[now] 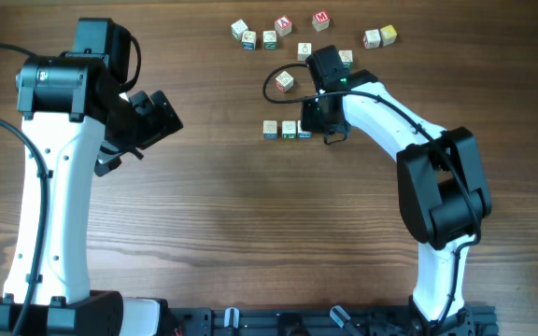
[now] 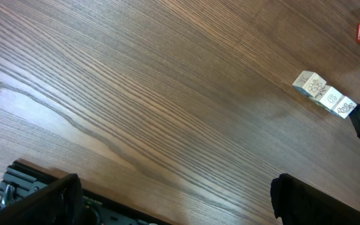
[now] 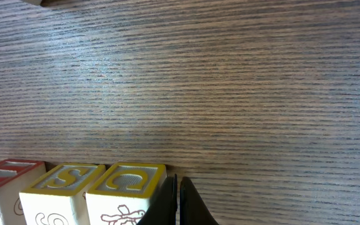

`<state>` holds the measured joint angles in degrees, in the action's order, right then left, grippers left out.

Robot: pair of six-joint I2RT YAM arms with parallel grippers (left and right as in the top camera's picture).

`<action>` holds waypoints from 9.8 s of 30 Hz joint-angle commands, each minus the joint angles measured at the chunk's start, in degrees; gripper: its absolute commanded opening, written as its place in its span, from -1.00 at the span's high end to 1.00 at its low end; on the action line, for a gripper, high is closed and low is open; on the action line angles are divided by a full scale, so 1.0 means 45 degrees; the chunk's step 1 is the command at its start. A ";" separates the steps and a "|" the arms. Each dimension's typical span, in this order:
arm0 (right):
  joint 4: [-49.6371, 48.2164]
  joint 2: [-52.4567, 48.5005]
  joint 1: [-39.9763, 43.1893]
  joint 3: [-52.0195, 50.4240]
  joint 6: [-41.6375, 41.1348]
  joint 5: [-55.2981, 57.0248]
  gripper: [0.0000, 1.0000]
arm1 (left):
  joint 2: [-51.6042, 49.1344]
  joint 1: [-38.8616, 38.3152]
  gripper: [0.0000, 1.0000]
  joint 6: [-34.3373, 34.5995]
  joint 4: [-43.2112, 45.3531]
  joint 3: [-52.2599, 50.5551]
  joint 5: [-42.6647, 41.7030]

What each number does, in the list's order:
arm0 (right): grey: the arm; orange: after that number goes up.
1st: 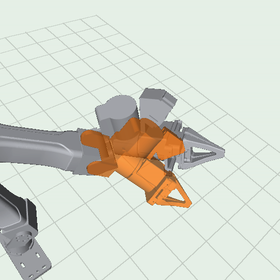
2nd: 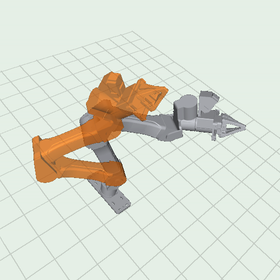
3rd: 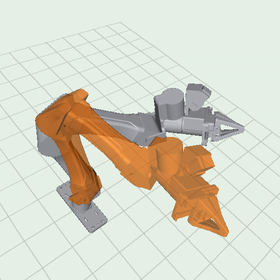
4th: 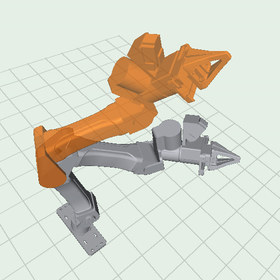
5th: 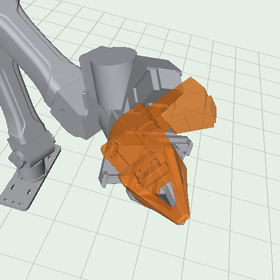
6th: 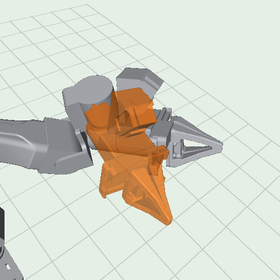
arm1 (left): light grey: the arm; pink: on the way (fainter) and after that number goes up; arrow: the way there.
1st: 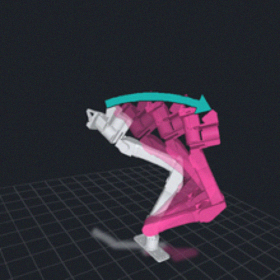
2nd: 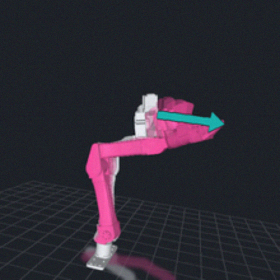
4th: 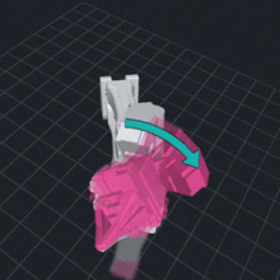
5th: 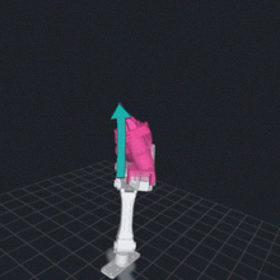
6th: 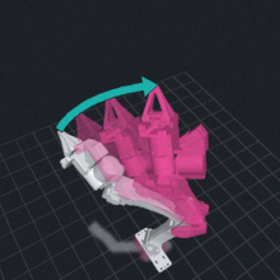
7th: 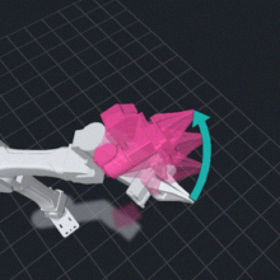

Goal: Form a circle

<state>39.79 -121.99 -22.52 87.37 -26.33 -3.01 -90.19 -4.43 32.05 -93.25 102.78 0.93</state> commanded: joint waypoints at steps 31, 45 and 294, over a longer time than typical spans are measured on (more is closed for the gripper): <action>-0.0151 0.0325 -0.0029 -0.0029 -0.0185 -0.1005 0.91 | 0.0092 0.0010 -1.00 0.0083 -0.0005 -0.0034 -0.0063; 0.0005 0.0325 -0.0029 -0.0029 -0.1292 -0.1010 0.91 | 0.0092 0.0010 -1.00 0.0083 -0.0005 -0.0034 -0.0063; -0.2006 -0.0107 -0.0792 0.0335 -0.0515 0.0092 0.91 | 0.0092 0.0010 -1.00 0.0083 -0.0005 -0.0034 -0.0063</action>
<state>30.70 -121.99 -26.09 87.50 -28.25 -1.50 -90.19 -4.43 32.05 -93.25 102.78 0.93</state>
